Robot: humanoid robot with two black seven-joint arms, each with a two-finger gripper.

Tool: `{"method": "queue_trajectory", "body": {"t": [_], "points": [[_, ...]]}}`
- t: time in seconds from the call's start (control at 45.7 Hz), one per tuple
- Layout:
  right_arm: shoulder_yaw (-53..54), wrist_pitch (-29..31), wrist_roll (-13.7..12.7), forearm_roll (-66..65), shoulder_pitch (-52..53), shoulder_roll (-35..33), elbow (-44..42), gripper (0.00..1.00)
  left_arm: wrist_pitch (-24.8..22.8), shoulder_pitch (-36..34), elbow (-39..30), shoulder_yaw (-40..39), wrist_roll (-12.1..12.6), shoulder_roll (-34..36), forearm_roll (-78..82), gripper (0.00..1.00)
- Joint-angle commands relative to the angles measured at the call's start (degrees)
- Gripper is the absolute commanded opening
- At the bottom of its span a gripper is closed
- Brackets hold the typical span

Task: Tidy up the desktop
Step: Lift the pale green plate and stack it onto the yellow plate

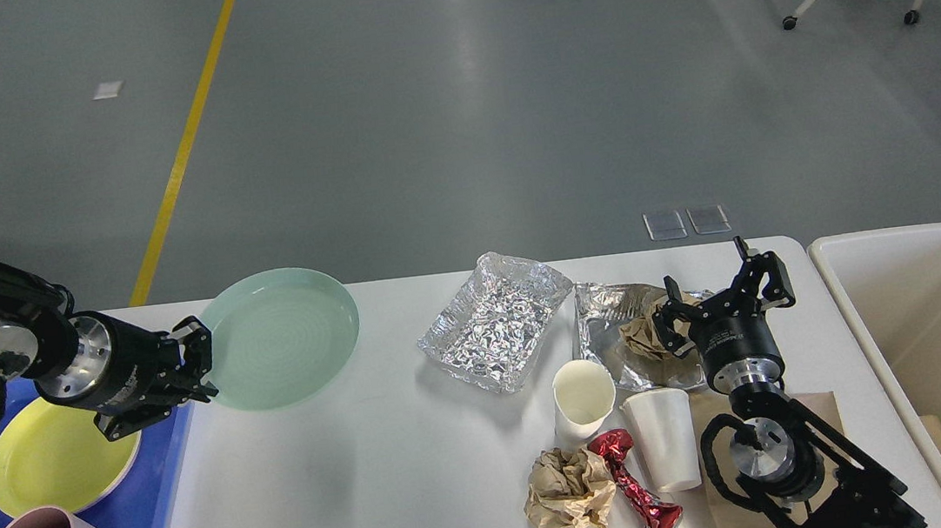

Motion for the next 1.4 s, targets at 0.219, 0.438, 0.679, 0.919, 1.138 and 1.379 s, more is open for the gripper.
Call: {"method": "queue_trajectory", "body": {"t": [0.219, 0.438, 0.679, 0.919, 1.138, 1.379], "points": [[0.00, 0.00, 0.01, -0.02, 0.02, 0.00, 0.00, 1.00, -8.38, -23.28, -11.29, 9.64, 0.27, 0.30, 2.00, 0.00], [0.00, 0.00, 0.01, 0.06, -0.07, 0.00, 0.00, 1.00, -10.32, -24.26, -10.68, 10.78, 0.00, 1.01, 3.49, 0.00], [0.00, 0.00, 0.01, 0.06, 0.02, 0.00, 0.00, 1.00, -11.11, -19.08, -2.60, 13.24, 0.88, 8.91, 3.67, 0.00], [0.00, 0.00, 0.01, -0.02, 0.01, 0.00, 0.00, 1.00, -14.89, -8.44, 12.07, 12.81, 0.88, 19.28, 9.29, 0.00], [0.00, 0.00, 0.01, -0.02, 0.01, 0.00, 0.00, 1.00, -16.83, 7.81, 26.49, 3.24, 1.23, 26.05, 11.84, 0.00], [0.00, 0.00, 0.01, 0.06, -0.07, 0.00, 0.00, 1.00, -16.92, 26.53, 40.55, -10.03, 5.10, 29.57, 12.63, 0.00]]}}
